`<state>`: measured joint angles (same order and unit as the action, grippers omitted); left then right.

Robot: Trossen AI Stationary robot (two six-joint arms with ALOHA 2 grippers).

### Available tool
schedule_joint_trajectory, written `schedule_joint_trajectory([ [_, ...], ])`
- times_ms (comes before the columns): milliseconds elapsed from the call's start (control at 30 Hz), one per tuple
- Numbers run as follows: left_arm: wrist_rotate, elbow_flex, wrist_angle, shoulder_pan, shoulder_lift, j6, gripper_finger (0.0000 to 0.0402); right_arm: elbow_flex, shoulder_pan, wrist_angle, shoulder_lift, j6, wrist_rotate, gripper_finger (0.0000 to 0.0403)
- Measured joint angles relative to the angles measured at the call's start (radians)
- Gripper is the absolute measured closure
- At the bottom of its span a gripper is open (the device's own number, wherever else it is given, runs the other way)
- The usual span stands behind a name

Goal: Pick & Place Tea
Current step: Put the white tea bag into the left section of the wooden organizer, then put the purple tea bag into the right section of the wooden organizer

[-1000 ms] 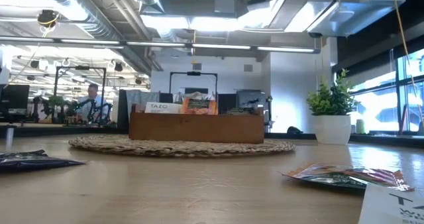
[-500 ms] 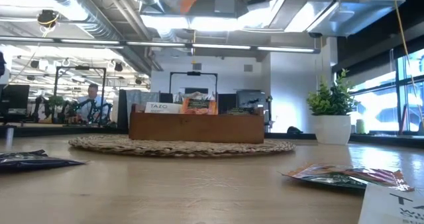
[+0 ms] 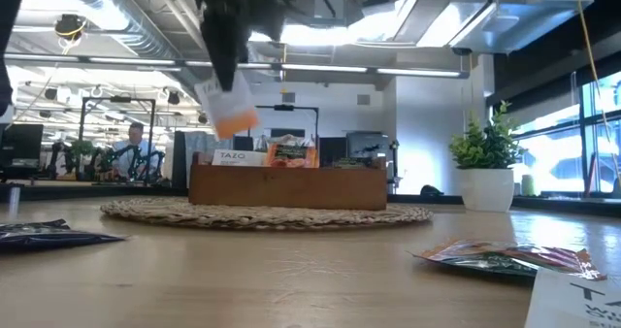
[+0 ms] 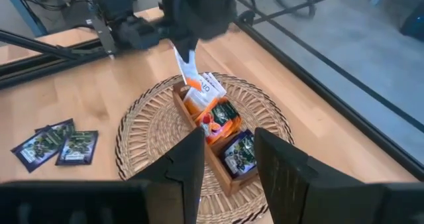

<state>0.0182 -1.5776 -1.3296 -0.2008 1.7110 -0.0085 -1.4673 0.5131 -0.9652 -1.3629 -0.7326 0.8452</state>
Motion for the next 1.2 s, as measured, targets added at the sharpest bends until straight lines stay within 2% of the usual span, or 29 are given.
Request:
schedule_joint_trajectory([
  [333,-0.040,-0.001,-0.001,0.003,0.143,0.135,0.0399,0.000,-0.001,-0.004,-0.037,0.000,0.000,0.0269],
  [500,-0.100,-0.001,0.012,0.003,0.158,0.134,0.0389,0.000,-0.001,-0.016,-0.042,0.001,0.000,0.0269],
  [767,-0.104,-0.001,0.020,0.011,0.158,0.149,0.0375,0.000,-0.001,-0.056,-0.043,0.000,-0.005,0.0269],
  [900,-0.104,-0.001,0.021,0.022,0.158,0.150,0.0354,0.000,-0.001,-0.059,-0.043,0.001,-0.005,0.0269],
  [1067,-0.106,-0.001,0.021,0.024,0.158,0.130,0.0305,0.000,-0.001,-0.063,-0.043,0.003,-0.007,0.0269],
  [1200,-0.147,-0.029,-0.021,0.024,0.158,0.128,0.0274,0.000,0.000,-0.068,-0.043,0.001,-0.008,0.0269],
])
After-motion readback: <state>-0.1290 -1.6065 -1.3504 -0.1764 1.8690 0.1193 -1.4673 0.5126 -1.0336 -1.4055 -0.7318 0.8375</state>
